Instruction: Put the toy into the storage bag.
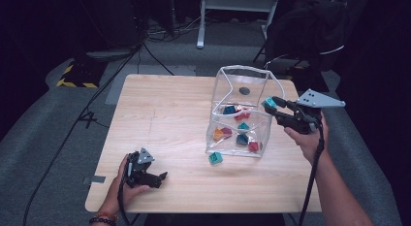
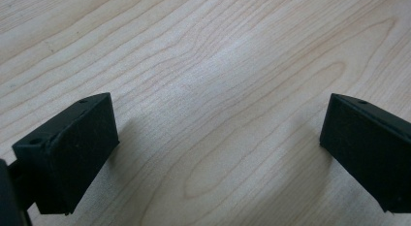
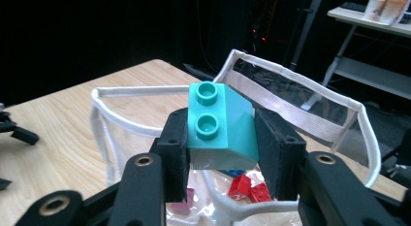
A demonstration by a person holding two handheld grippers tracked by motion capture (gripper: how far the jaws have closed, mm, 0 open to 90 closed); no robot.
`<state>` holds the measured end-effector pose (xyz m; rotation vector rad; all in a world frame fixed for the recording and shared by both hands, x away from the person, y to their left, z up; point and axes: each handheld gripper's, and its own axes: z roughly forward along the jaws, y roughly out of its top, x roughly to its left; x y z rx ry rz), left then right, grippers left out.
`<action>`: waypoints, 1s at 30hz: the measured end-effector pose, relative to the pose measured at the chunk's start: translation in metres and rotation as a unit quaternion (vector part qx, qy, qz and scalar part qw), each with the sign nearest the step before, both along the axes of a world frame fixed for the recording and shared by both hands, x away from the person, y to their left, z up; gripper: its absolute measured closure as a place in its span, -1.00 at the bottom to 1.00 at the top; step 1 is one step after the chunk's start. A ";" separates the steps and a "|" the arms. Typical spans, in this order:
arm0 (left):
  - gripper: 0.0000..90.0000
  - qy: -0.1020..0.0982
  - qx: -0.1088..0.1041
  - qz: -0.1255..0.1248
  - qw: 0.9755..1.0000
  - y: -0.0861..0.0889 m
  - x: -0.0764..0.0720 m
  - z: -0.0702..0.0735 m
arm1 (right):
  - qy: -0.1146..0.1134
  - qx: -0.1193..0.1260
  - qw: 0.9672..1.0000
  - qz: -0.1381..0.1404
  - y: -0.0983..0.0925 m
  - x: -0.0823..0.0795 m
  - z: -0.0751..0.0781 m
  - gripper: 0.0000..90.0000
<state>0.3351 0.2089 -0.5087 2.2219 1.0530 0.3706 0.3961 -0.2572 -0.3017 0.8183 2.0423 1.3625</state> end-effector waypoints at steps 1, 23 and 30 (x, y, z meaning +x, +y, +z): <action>-0.99 0.000 0.000 0.000 1.000 0.000 0.000 0.000 | 0.003 -0.001 1.000 -0.002 0.000 0.002 -0.001 0.32; -0.99 0.000 0.000 0.000 1.000 0.000 0.000 0.000 | 0.026 -0.018 0.999 -0.041 0.006 0.036 -0.007 0.32; -0.99 -0.001 0.000 0.000 1.000 0.000 0.000 0.000 | 0.034 -0.026 0.998 -0.048 0.013 0.047 -0.009 0.32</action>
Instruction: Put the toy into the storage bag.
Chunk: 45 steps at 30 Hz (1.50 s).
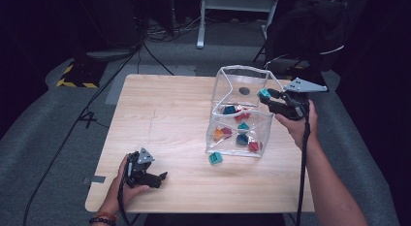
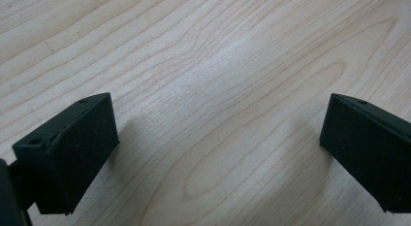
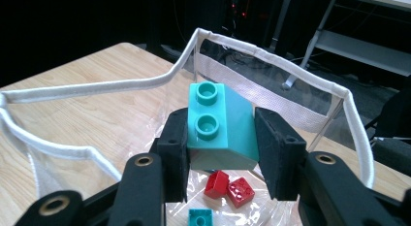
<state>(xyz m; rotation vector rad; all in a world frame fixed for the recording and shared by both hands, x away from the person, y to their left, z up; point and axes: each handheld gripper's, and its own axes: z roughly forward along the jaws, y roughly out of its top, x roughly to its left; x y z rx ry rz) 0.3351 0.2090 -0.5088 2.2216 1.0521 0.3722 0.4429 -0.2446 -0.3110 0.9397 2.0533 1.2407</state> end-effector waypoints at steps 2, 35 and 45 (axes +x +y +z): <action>-0.99 0.000 0.000 0.000 1.000 0.000 0.000 0.000 | 0.002 -0.005 1.000 -0.001 0.002 0.002 -0.001 0.32; -0.99 0.000 0.000 0.000 1.000 0.000 0.000 0.000 | -0.051 0.012 0.999 0.015 -0.026 -0.056 0.008 -0.01; -0.99 0.000 0.000 0.000 1.000 0.000 0.000 0.000 | -0.059 0.028 0.997 0.047 -0.032 -0.090 -0.010 -0.02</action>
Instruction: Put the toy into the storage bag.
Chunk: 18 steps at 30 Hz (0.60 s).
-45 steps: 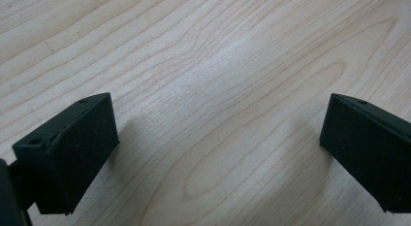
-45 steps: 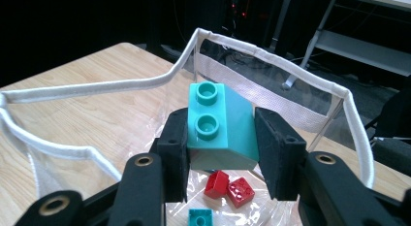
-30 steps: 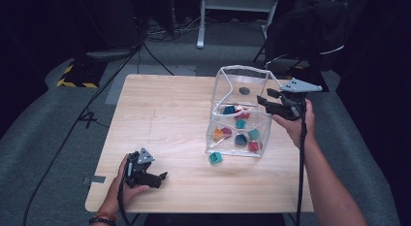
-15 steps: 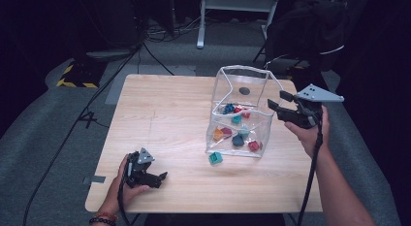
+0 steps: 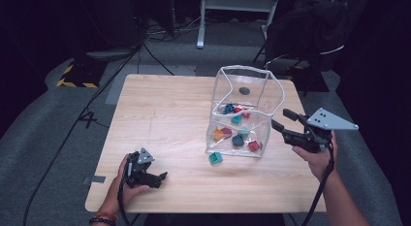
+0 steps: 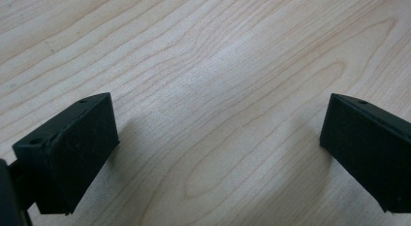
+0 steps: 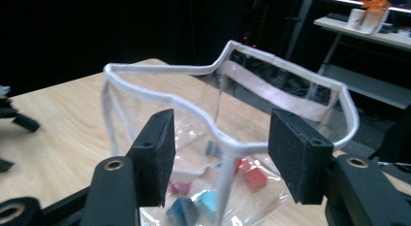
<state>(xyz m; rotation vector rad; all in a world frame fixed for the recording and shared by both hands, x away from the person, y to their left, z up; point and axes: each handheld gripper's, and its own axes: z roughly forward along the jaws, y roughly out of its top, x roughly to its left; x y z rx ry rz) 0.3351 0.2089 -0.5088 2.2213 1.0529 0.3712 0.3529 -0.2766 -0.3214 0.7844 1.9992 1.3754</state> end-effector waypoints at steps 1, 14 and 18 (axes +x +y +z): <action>-0.99 0.000 0.000 0.000 1.000 0.000 0.000 0.000 | -0.001 -0.003 1.000 0.003 0.001 -0.002 -0.003 -0.02; -0.99 0.000 0.000 0.000 1.000 0.000 0.000 0.000 | 0.040 -0.038 0.997 0.058 0.040 -0.007 -0.058 -0.02; -0.99 0.000 0.000 0.000 1.000 0.000 0.000 0.000 | 0.059 -0.055 0.994 0.076 0.058 -0.006 -0.078 -0.02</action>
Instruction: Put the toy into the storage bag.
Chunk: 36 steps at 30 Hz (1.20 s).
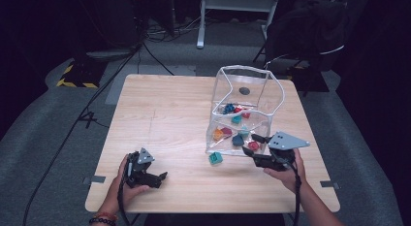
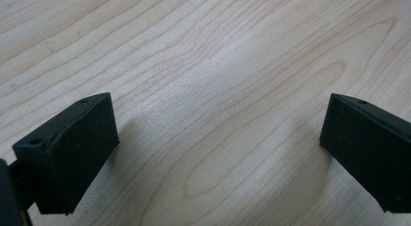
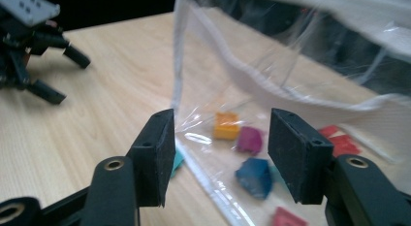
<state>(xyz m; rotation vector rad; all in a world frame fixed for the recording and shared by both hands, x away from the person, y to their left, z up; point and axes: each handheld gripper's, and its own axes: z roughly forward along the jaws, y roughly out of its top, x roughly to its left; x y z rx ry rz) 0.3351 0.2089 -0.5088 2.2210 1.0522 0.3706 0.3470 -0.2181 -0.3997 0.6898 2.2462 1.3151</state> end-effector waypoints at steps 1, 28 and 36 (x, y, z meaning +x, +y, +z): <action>-0.99 0.000 0.000 0.000 1.000 0.000 0.000 0.000 | 0.005 -0.004 1.000 0.004 0.005 0.001 -0.005 -0.02; -0.99 0.000 0.000 0.000 1.000 0.000 0.000 0.000 | 0.088 -0.080 0.992 0.035 0.085 0.031 -0.089 -0.09; -0.99 0.000 0.000 0.000 1.000 0.000 0.000 0.000 | 0.093 -0.082 0.992 0.032 0.092 0.036 -0.097 -0.11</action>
